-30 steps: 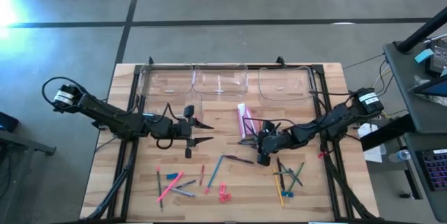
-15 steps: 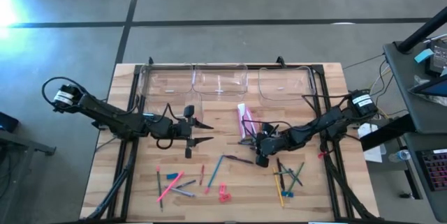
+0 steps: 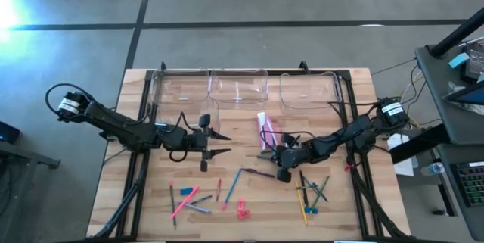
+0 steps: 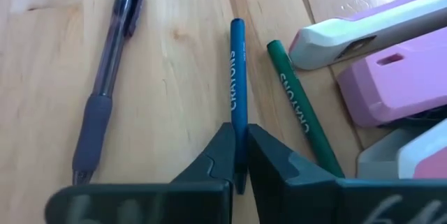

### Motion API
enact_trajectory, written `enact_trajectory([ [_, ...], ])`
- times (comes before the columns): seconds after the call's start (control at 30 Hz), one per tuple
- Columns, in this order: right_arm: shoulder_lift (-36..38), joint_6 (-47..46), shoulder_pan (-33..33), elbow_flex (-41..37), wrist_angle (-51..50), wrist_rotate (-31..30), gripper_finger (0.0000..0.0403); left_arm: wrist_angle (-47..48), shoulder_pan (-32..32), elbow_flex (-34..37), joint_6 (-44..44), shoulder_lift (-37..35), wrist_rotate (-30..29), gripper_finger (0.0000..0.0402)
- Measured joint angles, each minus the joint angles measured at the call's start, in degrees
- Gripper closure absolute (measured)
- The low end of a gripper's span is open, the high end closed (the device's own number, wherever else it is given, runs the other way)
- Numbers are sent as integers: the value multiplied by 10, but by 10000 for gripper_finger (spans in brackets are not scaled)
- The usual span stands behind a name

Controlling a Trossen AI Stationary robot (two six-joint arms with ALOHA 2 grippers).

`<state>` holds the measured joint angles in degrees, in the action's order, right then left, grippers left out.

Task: Sort crayons/erasers/pens/pencils in bins
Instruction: Put the blue crayon into the top right transparent bin

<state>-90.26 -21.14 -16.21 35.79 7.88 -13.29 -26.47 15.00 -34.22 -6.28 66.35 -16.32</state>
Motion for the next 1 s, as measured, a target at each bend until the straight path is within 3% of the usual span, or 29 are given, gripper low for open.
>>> enact_trajectory([
  [0.33, 55, 21, 0, 12, -5, 2, 385, 0, 0, 0, 1, 0, 0, 260],
  [0.6, 145, 64, 10, 12, -3, -32, 385, 0, 0, 1, 2, 0, 0, 260],
  [0.8, 223, 86, 52, 12, -16, -41, 385, 0, 1, 1, 15, 0, 0, 260],
  [1.0, 297, 66, 137, 10, -79, -75, 385, 0, 1, 1, 16, 0, 0, 260],
])
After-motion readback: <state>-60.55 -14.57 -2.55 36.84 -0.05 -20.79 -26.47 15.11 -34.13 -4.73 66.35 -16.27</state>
